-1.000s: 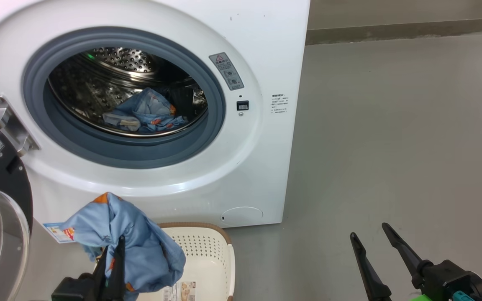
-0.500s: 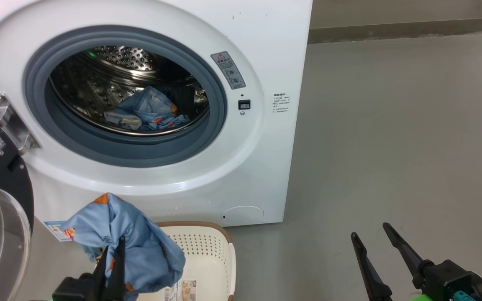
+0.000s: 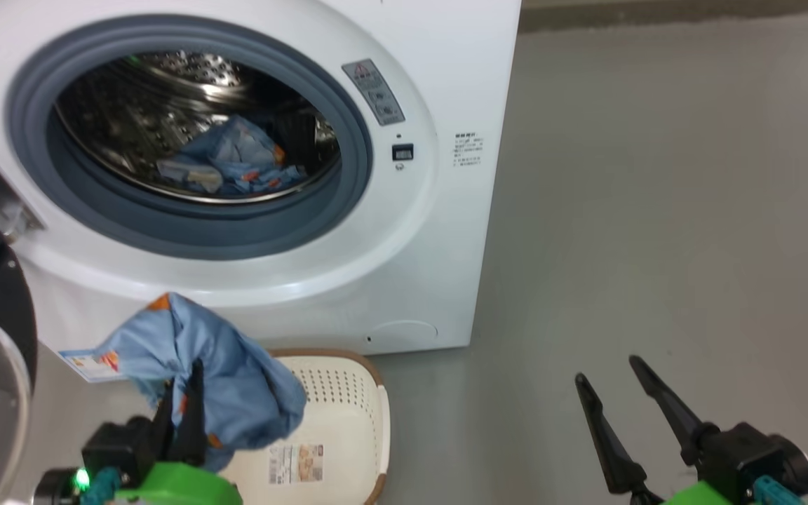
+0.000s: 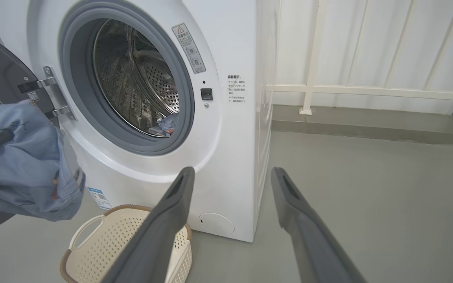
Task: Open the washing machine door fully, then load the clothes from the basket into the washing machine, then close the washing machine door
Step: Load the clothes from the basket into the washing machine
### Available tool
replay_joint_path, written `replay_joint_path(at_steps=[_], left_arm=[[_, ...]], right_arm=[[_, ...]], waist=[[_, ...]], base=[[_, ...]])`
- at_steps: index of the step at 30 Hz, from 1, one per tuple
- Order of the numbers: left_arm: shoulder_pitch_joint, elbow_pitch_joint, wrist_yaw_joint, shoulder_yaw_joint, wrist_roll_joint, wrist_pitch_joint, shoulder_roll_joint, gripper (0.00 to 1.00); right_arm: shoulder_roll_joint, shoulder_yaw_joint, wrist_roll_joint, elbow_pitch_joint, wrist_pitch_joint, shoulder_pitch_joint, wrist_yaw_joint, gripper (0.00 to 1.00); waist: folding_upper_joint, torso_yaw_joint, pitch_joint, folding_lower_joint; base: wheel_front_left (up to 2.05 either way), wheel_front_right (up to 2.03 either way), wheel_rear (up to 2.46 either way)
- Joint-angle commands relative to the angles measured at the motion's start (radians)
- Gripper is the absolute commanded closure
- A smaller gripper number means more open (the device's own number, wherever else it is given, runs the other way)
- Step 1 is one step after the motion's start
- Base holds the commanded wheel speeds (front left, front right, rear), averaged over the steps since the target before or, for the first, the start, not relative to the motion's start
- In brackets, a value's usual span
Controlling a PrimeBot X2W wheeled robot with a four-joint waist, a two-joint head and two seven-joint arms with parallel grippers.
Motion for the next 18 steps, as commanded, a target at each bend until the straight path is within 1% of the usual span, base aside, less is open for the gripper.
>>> replay_joint_path(at_steps=[1, 4, 10, 15, 18], left_arm=[[-0.074, 0.004, -0.007, 0.041, -0.01, -0.015, 0.008, 1.0], [-0.152, 0.074, -0.017, 0.049, -0.023, -0.027, 0.003, 1.0], [-0.343, 0.23, -0.043, 0.075, -0.041, -0.052, 0.013, 1.0], [-0.496, 0.37, -0.074, 0.099, -0.057, -0.066, 0.043, 1.0], [-0.591, 0.451, -0.099, 0.118, -0.081, -0.053, 0.065, 1.0]], right_arm=[[-0.005, 0.028, -0.011, -0.037, -0.001, -0.056, 0.002, 0.0], [-0.005, 0.027, -0.015, -0.043, -0.006, -0.081, 0.002, 0.0], [-0.005, 0.043, -0.012, -0.042, -0.027, -0.143, 0.002, 0.0], [-0.005, 0.064, -0.001, -0.016, -0.056, -0.194, 0.002, 0.0], [-0.005, 0.073, 0.009, -0.001, -0.078, -0.224, 0.002, 0.0]], waist=[[0.0, -0.02, 0.054, 0.0], [0.0, -0.035, 0.109, 0.0], [0.0, -0.086, 0.229, 0.0], [0.0, -0.142, 0.311, 0.0], [0.0, -0.179, 0.361, 0.0]], base=[[0.0, 0.0, 0.0], [0.0, 0.0, 0.0], [0.0, 0.0, 0.0], [0.0, 0.0, 0.0], [0.0, 0.0, 0.0]])
